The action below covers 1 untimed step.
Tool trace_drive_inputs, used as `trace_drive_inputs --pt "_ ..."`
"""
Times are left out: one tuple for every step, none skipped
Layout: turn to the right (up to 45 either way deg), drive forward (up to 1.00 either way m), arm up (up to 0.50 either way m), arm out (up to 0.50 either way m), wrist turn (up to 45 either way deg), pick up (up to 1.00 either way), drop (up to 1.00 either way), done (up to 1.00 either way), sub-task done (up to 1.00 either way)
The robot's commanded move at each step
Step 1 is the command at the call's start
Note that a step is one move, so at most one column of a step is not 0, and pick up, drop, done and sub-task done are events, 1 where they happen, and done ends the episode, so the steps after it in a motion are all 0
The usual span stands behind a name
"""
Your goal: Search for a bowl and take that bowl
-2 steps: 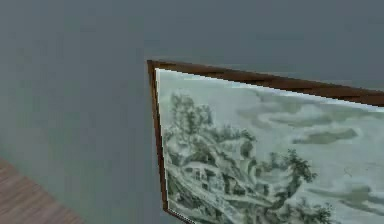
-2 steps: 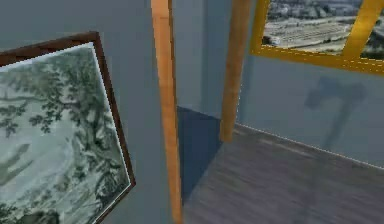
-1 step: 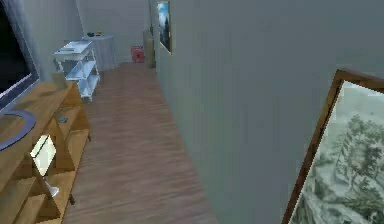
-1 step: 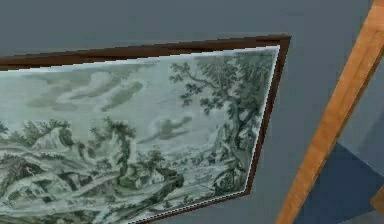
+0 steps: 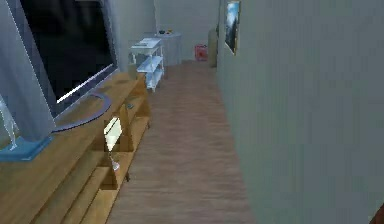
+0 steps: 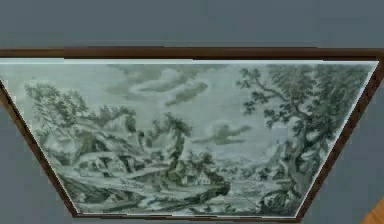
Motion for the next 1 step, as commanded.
trace_drive_inputs --pt "0.0 1.0 0.0 0.0 0.0 0.0 0.0 0.0 0.0"
